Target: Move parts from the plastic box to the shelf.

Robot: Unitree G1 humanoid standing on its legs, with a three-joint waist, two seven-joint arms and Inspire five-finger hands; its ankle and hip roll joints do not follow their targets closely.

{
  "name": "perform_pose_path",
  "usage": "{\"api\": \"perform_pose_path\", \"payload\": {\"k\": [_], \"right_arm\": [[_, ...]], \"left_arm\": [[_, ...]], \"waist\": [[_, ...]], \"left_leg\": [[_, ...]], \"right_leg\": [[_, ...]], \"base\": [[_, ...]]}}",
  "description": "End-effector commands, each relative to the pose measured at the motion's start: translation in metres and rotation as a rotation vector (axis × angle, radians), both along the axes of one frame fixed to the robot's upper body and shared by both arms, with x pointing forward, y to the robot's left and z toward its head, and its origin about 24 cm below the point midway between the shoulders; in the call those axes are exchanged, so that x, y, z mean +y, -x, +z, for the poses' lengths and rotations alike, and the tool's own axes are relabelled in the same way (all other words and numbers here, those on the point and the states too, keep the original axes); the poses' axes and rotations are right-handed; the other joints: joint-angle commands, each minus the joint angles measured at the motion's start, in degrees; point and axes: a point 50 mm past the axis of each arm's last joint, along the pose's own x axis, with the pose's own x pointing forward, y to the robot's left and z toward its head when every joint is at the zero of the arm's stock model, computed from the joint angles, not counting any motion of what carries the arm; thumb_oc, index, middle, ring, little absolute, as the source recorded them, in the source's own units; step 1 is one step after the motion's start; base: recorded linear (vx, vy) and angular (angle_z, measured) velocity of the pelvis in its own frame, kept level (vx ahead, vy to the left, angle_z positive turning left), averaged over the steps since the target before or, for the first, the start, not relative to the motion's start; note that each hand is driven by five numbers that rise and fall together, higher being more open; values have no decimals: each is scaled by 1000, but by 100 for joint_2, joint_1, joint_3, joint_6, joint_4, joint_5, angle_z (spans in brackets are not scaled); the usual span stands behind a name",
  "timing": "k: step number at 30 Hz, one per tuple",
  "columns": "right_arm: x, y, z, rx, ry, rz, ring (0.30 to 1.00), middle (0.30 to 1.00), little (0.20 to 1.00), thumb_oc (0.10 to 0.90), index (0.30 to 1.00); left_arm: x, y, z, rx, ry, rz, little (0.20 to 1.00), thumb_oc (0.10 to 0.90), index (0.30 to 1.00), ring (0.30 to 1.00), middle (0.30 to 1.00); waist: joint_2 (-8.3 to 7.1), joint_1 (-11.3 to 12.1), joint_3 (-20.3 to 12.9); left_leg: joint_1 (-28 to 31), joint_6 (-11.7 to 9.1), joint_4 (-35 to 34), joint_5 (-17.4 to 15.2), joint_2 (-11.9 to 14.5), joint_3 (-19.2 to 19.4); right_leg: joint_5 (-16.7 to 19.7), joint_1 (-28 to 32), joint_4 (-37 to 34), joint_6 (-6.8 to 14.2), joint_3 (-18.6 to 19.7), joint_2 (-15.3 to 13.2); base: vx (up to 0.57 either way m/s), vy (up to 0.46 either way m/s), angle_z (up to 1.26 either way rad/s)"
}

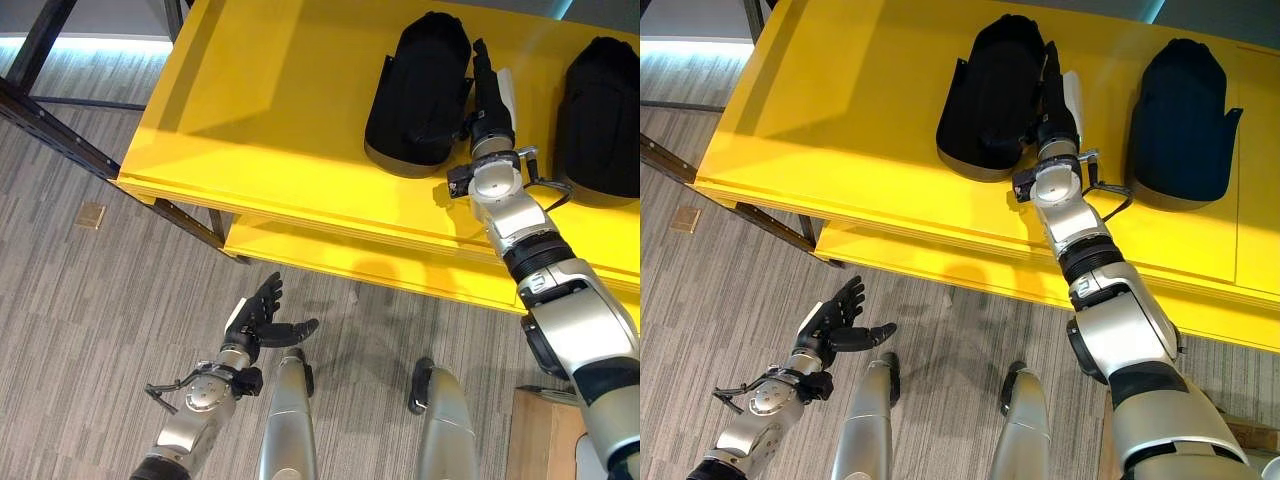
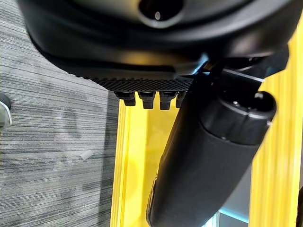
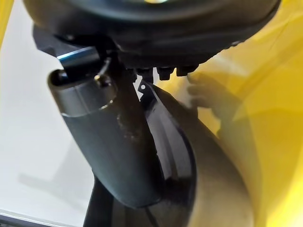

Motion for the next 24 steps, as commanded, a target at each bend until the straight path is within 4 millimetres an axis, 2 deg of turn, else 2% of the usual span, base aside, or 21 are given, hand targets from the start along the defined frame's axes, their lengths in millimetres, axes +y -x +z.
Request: {"api": "perform_pose_path", "payload": {"k": [1,2,11,24], "right_arm": [[-9,9,72,-225,83,-40,1000,1000,1000,900,1000],[-10,9,73,-225,87,-42,1000,1000,1000,900,1000],[-18,11,79,-233,123,-66,1000,1000,1000,900,1000],[-14,12,81,-245,131,-47,1000,1000,1000,900,1000]], "left_arm": [[0,-8,38,-196,-1,-59,1000,900,1000,1000,1000],[0,-8,38,-196,-3,-65,1000,900,1000,1000,1000],[-1,-7,39,-195,-11,-90,1000,900,1000,1000,1000],[0,-6,39,-199,-9,-72,1000,900,1000,1000,1000]], "waist": [[-109,129,-284],[-103,141,-275],[-110,175,-169],[-122,176,-167]], "left_leg": [[-42,308,-385,402,19,-243],[20,274,-327,231,23,-265],[60,256,-390,278,-17,-292],[10,254,-356,277,-23,-327]], "right_leg": [[391,219,-421,-29,128,44],[224,280,-350,12,144,47],[153,310,-293,0,124,11],[106,253,-183,-4,92,-13]], "base": [[98,-33,1],[0,0,0],[10,-2,0],[0,0,0]]}}
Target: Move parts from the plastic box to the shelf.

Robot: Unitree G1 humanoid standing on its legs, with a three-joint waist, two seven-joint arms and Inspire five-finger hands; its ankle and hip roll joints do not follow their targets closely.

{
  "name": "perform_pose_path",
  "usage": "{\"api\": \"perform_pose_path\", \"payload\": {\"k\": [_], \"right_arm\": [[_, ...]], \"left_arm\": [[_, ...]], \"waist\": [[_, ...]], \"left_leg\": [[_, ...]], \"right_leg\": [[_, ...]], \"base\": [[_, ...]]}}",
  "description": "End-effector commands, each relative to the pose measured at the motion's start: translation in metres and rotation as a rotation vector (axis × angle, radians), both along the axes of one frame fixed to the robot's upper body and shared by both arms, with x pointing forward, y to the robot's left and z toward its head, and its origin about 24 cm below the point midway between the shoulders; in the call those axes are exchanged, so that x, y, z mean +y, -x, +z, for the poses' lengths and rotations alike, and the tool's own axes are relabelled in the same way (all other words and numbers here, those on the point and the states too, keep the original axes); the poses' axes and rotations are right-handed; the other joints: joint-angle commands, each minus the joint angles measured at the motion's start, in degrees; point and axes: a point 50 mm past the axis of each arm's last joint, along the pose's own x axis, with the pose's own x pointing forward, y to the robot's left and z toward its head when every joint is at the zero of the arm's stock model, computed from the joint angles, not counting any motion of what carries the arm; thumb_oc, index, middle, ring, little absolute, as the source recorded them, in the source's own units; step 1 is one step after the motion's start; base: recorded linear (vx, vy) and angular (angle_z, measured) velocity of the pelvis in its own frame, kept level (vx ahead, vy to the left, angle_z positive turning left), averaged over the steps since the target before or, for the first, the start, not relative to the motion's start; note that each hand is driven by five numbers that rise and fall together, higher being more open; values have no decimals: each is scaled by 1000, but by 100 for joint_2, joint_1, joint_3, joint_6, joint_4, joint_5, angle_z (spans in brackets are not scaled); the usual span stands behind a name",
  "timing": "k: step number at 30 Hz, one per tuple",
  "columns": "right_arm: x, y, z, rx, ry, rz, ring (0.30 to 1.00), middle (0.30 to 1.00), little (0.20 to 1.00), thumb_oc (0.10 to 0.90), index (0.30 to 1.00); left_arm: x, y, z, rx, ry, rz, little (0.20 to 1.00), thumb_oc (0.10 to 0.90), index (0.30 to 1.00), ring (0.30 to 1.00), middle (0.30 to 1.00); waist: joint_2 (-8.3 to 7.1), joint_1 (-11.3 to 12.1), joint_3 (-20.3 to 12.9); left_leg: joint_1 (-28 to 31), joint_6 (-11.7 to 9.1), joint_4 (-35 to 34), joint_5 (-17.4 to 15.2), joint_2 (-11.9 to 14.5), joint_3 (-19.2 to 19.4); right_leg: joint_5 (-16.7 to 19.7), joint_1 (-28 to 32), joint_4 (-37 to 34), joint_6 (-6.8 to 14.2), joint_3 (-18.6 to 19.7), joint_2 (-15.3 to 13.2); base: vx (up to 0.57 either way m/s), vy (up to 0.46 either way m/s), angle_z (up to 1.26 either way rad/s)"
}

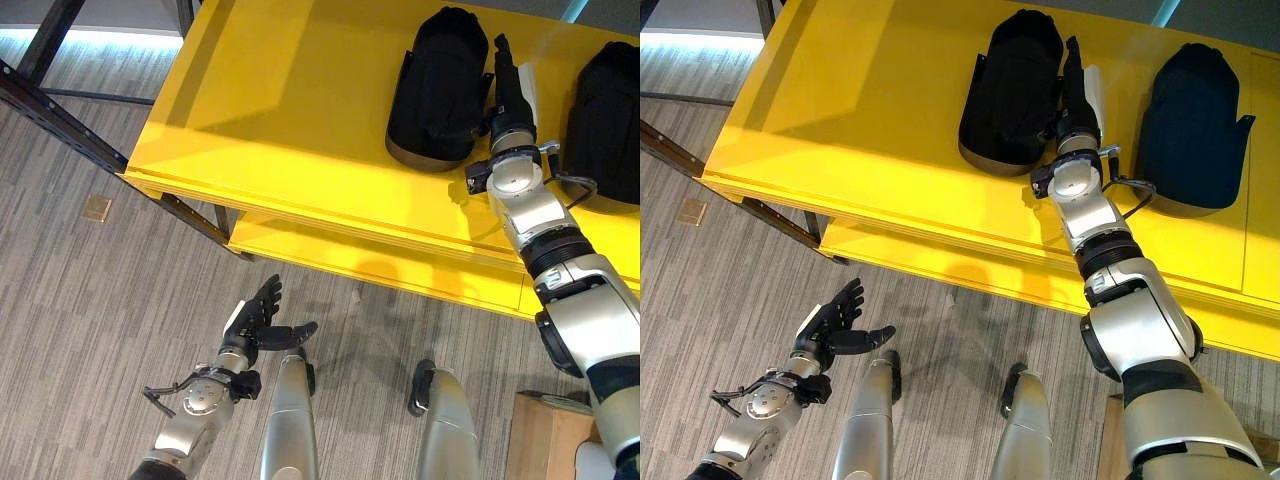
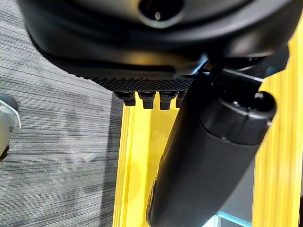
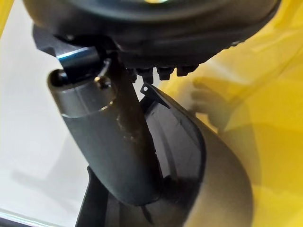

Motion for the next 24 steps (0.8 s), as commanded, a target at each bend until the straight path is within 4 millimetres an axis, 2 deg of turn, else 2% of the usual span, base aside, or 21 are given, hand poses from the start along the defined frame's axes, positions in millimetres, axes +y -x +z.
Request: {"api": "perform_pose_path", "payload": {"k": [1,5,6,10,15,24], "right_arm": [[7,11,73,-238,85,14,1000,1000,1000,900,1000],[13,12,74,-258,80,43,1000,1000,1000,900,1000],[16,15,78,-283,82,55,1000,1000,1000,900,1000],[19,21,82,-325,100,78,1000,1000,1000,900,1000],[16,30,88,-386,105,87,1000,1000,1000,900,1000],[12,34,86,-396,119,90,1000,1000,1000,900,1000]], "left_arm": [[-2,-10,41,-205,-2,-70,1000,900,1000,1000,1000],[0,-11,41,-205,2,-54,1000,900,1000,1000,1000],[1,-11,41,-206,1,-48,1000,900,1000,1000,1000],[2,-10,39,-202,0,-37,1000,900,1000,1000,1000],[3,-8,38,-193,0,-42,1000,900,1000,1000,1000],[5,-6,35,-183,-4,-43,1000,900,1000,1000,1000]], "waist": [[-101,55,-182],[-115,36,-201],[-119,14,-200],[-161,-36,-217],[-219,-69,-239],[-309,-84,-246]], "left_leg": [[21,234,-300,271,-15,-254],[14,238,-269,247,-9,-247],[-31,276,-328,412,-20,-223],[8,278,-292,373,-9,-208],[56,289,-270,337,-9,-208],[207,296,-278,307,27,-210]], "right_leg": [[160,252,-234,26,168,1],[162,251,-225,30,167,5],[318,212,-304,-16,155,2],[317,253,-306,-17,163,2],[323,319,-332,-8,166,-6],[349,473,-409,-1,170,5]], "base": [[0,0,0],[-18,8,0],[-76,30,0],[-19,9,0],[0,0,0],[0,4,0]]}}
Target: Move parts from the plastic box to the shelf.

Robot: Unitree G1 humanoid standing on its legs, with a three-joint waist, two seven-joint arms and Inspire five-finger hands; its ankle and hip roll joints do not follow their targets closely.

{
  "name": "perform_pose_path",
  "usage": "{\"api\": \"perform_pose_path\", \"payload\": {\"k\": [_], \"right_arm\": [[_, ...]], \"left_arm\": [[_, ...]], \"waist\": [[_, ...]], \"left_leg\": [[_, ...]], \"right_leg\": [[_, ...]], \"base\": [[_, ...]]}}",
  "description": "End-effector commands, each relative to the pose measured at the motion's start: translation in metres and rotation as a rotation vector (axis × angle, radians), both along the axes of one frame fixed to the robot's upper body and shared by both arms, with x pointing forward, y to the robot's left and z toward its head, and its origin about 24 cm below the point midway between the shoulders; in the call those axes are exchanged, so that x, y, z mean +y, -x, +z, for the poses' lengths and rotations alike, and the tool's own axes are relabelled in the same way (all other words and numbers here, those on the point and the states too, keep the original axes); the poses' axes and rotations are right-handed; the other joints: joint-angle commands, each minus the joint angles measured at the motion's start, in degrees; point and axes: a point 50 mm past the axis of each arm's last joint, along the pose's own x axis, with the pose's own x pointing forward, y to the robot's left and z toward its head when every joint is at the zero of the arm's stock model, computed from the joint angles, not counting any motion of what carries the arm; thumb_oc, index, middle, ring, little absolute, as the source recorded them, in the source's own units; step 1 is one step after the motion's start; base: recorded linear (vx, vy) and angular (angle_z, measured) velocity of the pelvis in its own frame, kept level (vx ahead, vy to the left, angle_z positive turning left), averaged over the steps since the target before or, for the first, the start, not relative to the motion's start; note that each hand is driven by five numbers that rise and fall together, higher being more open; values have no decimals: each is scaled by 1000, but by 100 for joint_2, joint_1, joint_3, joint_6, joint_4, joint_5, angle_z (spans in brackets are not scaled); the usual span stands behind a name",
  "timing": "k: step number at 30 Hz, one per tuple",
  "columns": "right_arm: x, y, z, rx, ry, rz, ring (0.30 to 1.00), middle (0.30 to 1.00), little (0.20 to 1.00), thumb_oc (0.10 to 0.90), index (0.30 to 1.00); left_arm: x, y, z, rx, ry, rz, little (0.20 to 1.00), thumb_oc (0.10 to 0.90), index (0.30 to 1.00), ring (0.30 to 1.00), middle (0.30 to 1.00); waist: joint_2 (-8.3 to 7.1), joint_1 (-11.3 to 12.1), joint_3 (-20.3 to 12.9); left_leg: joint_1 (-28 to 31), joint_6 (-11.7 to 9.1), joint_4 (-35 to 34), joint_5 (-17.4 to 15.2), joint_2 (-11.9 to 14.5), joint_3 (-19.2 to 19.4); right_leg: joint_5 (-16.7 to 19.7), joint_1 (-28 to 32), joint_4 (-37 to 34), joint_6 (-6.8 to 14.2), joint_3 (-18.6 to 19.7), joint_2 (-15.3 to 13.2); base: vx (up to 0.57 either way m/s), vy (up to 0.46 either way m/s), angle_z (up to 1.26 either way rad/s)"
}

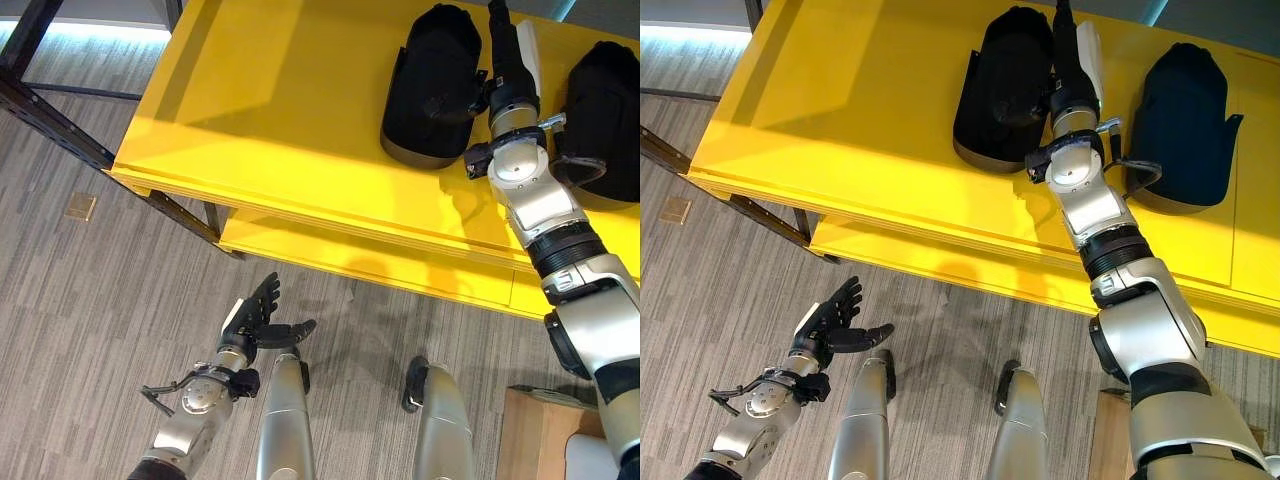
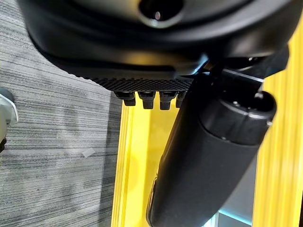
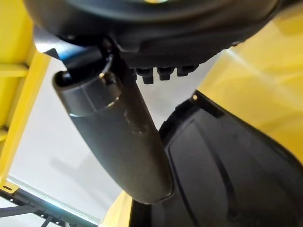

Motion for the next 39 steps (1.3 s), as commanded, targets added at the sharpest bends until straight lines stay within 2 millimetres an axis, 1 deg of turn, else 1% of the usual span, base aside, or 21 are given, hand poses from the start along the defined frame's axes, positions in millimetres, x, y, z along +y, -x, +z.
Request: {"api": "perform_pose_path", "payload": {"k": [1,5,6,7,9,11,13,15,19,20,21,22,23,28,32,36,39], "right_arm": [[-3,22,54,-257,31,24,1000,1000,1000,900,1000],[0,22,53,-260,25,40,1000,1000,1000,900,1000],[0,22,48,-251,5,53,1000,1000,1000,900,1000],[0,22,48,-251,5,52,1000,1000,1000,900,1000],[1,22,38,-238,-85,97,1000,1000,1000,900,1000],[1,22,34,-229,-95,109,1000,1000,1000,900,1000],[-1,27,15,-214,-154,160,1000,1000,1000,900,1000],[-1,29,12,-218,-170,176,1000,1000,1000,900,1000],[-7,40,-18,-196,-216,215,1000,1000,1000,900,1000],[-10,43,-25,-189,-223,218,1000,1000,1000,900,1000],[-13,46,-37,-165,-257,229,1000,1000,1000,900,1000],[-13,46,-37,-165,-257,229,1000,1000,1000,900,1000],[-19,53,-56,-127,-256,223,1000,1000,1000,900,1000],[-32,78,-93,-88,-317,235,1000,1000,1000,900,1000],[-41,99,-113,-70,-350,232,1000,1000,1000,900,1000],[-57,123,-127,-55,-340,201,1000,1000,1000,900,1000],[-67,139,-136,-40,-341,179,1000,1000,1000,900,1000]], "left_arm": [[2,-6,33,-172,3,-47,1000,900,1000,1000,1000],[3,-6,32,-171,-1,-42,1000,900,1000,1000,1000],[3,-6,32,-170,1,-40,1000,900,1000,1000,1000],[3,-6,32,-170,0,-40,1000,900,1000,1000,1000],[2,-7,29,-161,2,-31,1000,900,1000,1000,1000],[2,-7,29,-160,3,-29,1000,900,1000,1000,1000],[3,-8,28,-159,4,-15,1000,900,1000,1000,1000],[3,-8,27,-156,6,-10,1000,900,1000,1000,1000],[7,-6,22,-142,4,19,1000,900,1000,1000,1000],[7,-5,19,-132,4,26,1000,900,1000,1000,1000],[8,-4,18,-128,7,32,1000,900,1000,1000,1000],[8,-4,17,-127,7,32,1000,900,1000,1000,1000],[9,-2,13,-113,5,42,1000,900,1000,1000,1000],[15,6,3,-82,5,85,1000,900,1000,1000,1000],[21,13,-5,-57,6,141,1000,900,1000,1000,1000],[29,25,-17,-15,7,197,1000,900,1000,1000,1000],[32,35,-25,14,13,231,1000,900,1000,1000,1000]], "waist": [[-176,54,-357],[-208,44,-391],[-227,37,-415],[-228,37,-414],[-264,14,-429],[-278,6,-431],[-353,-35,-472],[-366,-50,-469],[-424,-104,-540],[-441,-120,-563],[-454,-139,-580],[-455,-141,-581],[-467,-187,-621],[-478,-300,-744],[-493,-364,-907],[-478,-458,-1158],[-443,-531,-1313]], "left_leg": [[238,255,-392,318,37,-193],[307,248,-390,296,56,-192],[368,245,-405,289,65,-201],[373,245,-407,289,66,-201],[480,237,-435,282,87,-197],[541,238,-459,280,87,-196],[825,211,-601,285,139,-183],[900,207,-640,287,155,-185],[1360,185,-960,329,227,-146],[1492,188,-1093,389,240,-140],[1645,185,-1217,415,266,-133],[1649,185,-1228,422,265,-133],[1966,177,-1501,474,296,-86],[2693,162,-2208,644,276,74],[3231,174,-2826,821,241,223],[3769,160,-3528,1028,247,412],[4044,164,-3909,1152,281,518]], "right_leg": [[308,457,-427,10,164,9],[285,543,-456,16,164,27],[277,610,-480,20,163,32],[277,614,-482,20,162,32],[265,765,-536,22,154,48],[265,814,-554,21,151,49],[267,1157,-731,36,110,53],[270,1233,-767,41,101,56],[321,1735,-1111,101,17,90],[383,1903,-1268,115,-18,101],[419,2080,-1410,138,-58,109],[425,2085,-1420,138,-61,108],[480,2440,-1710,188,-124,113],[697,3203,-2463,314,-264,131],[896,3677,-3081,385,-329,177],[1121,4105,-3742,445,-346,240],[1249,4287,-4095,479,-320,273]], "base": [[0,0,0],[0,0,0],[0,0,0],[0,0,0],[16,11,1],[17,3,-1],[63,7,-1],[45,3,2],[82,7,3],[110,4,0],[72,-5,-2],[129,18,-7],[131,30,-5],[127,51,3],[101,49,-7],[91,33,-6],[56,26,-12]]}}
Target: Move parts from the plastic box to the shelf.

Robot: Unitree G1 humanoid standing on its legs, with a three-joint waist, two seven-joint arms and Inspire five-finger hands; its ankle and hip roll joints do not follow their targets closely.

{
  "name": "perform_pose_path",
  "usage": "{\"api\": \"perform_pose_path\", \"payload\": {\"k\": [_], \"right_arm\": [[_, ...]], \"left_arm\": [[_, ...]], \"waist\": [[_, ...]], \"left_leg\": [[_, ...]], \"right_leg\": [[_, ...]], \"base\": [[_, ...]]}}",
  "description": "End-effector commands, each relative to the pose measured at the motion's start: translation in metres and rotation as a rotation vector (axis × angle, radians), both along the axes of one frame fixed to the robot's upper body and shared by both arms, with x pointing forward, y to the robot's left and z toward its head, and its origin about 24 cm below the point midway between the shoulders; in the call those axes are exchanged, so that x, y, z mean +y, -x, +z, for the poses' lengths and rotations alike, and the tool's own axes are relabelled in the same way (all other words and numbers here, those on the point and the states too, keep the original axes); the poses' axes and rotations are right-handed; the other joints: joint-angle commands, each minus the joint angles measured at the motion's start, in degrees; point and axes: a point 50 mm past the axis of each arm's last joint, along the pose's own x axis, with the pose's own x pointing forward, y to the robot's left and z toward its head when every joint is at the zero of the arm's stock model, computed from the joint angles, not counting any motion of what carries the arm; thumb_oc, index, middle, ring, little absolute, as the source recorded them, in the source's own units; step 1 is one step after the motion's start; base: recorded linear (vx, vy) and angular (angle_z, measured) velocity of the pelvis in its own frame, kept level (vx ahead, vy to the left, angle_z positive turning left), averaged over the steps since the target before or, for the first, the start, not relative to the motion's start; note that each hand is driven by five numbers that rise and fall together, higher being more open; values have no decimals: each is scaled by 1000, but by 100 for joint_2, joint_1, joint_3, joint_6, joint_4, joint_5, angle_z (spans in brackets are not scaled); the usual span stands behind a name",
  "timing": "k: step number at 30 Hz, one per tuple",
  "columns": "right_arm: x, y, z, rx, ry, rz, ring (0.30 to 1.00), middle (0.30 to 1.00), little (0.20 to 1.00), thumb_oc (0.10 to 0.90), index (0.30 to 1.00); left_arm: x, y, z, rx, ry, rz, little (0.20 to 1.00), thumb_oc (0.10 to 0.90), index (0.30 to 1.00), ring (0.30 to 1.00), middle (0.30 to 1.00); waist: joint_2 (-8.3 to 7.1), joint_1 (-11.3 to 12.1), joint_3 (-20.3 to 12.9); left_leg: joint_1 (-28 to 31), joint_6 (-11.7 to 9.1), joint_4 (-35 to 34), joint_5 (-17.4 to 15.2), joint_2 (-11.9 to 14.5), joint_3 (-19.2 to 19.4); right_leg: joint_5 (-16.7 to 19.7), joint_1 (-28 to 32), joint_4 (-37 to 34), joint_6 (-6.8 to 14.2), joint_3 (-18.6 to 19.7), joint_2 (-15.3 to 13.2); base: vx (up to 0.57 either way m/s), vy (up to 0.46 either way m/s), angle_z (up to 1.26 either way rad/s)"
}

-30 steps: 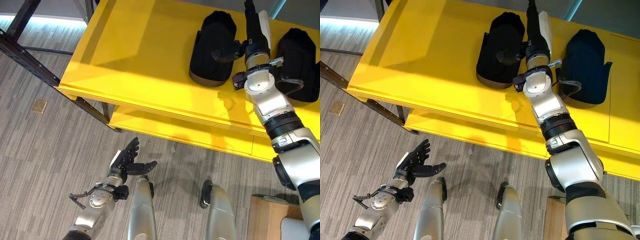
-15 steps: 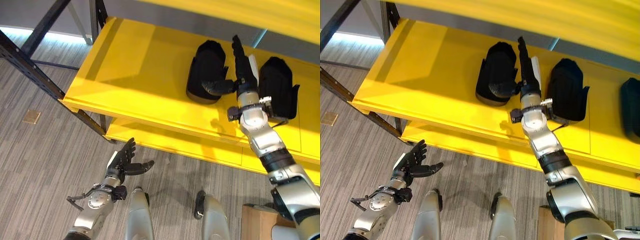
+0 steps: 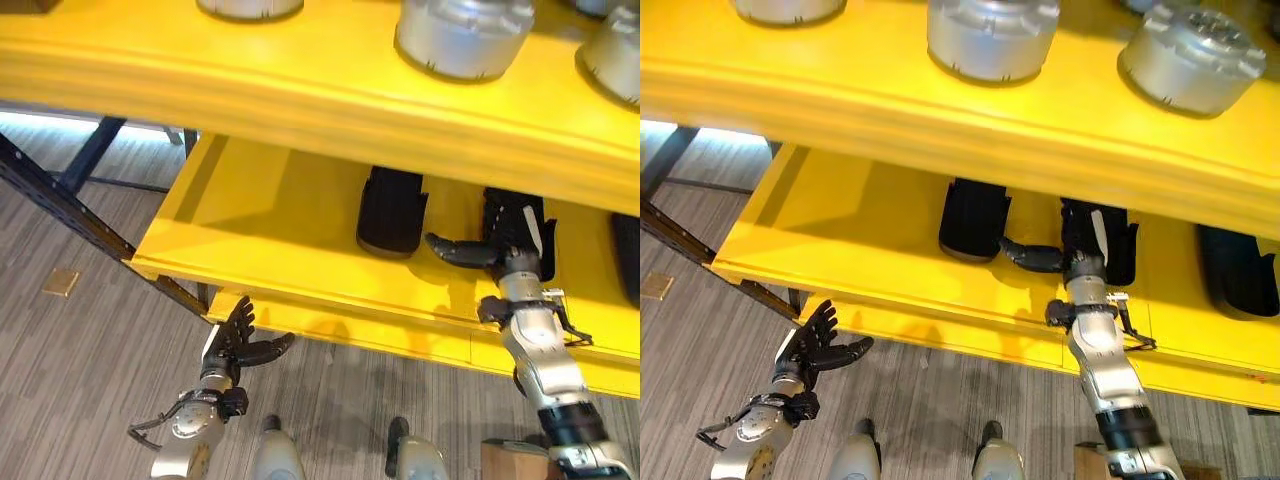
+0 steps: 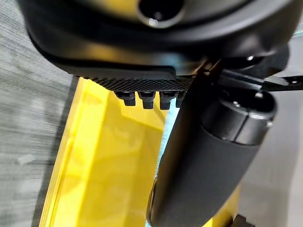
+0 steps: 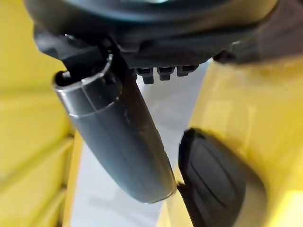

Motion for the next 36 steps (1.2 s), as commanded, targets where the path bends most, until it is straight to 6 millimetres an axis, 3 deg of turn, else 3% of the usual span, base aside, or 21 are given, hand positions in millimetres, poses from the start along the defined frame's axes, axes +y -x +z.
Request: {"api": "perform_pose_path", "payload": {"k": [1,6,10,16,20,22,25,27,30,32,34,35,36], "right_arm": [[-20,23,38,-248,16,-16,1000,1000,1000,900,1000],[-31,54,15,-177,-36,-25,1000,1000,1000,900,1000],[-35,73,7,-158,-50,-38,1000,1000,1000,900,1000],[-32,82,-7,-120,-152,-2,1000,1000,1000,900,1000],[-24,87,-19,-69,-199,67,1000,1000,1000,900,1000],[-23,91,-24,-40,-200,82,1000,1000,1000,900,1000],[-21,91,-29,-26,-202,80,1000,1000,1000,900,1000],[-20,90,-30,-35,-215,59,1000,1000,1000,900,1000],[-17,90,-37,2,-201,70,1000,1000,1000,900,1000],[-17,88,-38,16,-178,80,1000,1000,1000,900,1000],[-15,87,-39,16,-180,80,1000,1000,1000,900,1000],[-11,82,-41,13,-202,90,1000,1000,1000,900,1000],[-11,82,-41,12,-203,90,1000,1000,1000,900,1000]], "left_arm": [[8,5,8,-83,-26,27,1000,900,1000,1000,1000],[10,20,-1,-53,-5,63,1000,900,1000,1000,1000],[14,28,-1,-60,13,95,1000,900,1000,1000,1000],[12,28,4,-96,47,113,1000,900,1000,1000,1000],[10,27,5,-119,88,137,1000,900,1000,1000,1000],[6,31,1,-112,126,152,1000,900,1000,1000,1000],[3,29,-2,-107,140,146,1000,900,1000,1000,1000],[2,25,-1,-113,140,143,1000,900,1000,1000,1000],[4,27,2,-123,133,137,1000,900,1000,1000,1000],[3,27,3,-129,133,130,1000,900,1000,1000,1000],[0,25,5,-143,140,124,1000,900,1000,1000,1000],[2,23,10,-171,135,138,1000,900,1000,1000,1000],[2,23,10,-172,135,138,1000,900,1000,1000,1000]], "waist": [[-74,-180,-933],[22,-360,-1129],[120,-479,-1206],[287,-604,-1212],[463,-670,-1157],[560,-675,-1063],[586,-633,-920],[521,-691,-851],[338,-626,-853],[191,-554,-884],[113,-515,-873],[58,-351,-830],[48,-369,-844]], "left_leg": [[307,211,-967,659,214,-105],[651,158,-1572,927,277,139],[785,96,-1907,1132,365,287],[769,7,-1958,1302,580,325],[624,-116,-1925,1621,901,222],[470,-161,-1826,1973,1120,99],[224,-198,-1743,2601,1259,15],[19,-152,-1736,2804,1307,406],[107,-3,-1312,2196,983,394],[48,236,-875,1346,365,143],[117,347,-628,838,-66,-24],[27,537,-312,397,-838,-744],[-7,542,-307,419,-856,-758]], "right_leg": [[180,238,-272,187,211,-55],[367,347,-652,239,313,-7],[341,282,-679,236,425,71],[190,144,-536,122,579,294],[-65,-11,-265,-133,607,673],[-168,-65,-144,-369,596,943],[-167,-22,-285,-544,513,1145],[-119,-45,-393,-603,352,1141],[43,-20,-654,-590,361,1100],[193,47,-915,-569,343,1046],[277,170,-1088,-572,381,1072],[312,195,-1161,-581,613,1158],[323,172,-1165,-575,599,1142]], "base": [[12,20,-11],[8,9,-17],[-35,-20,-18],[-57,-78,-18],[-86,-177,-13],[-118,-255,-8],[-121,-223,-4],[-142,-186,11],[-83,-183,36],[-32,-155,4],[-2,-93,2],[-2,-56,-12],[-4,-40,-47]]}}
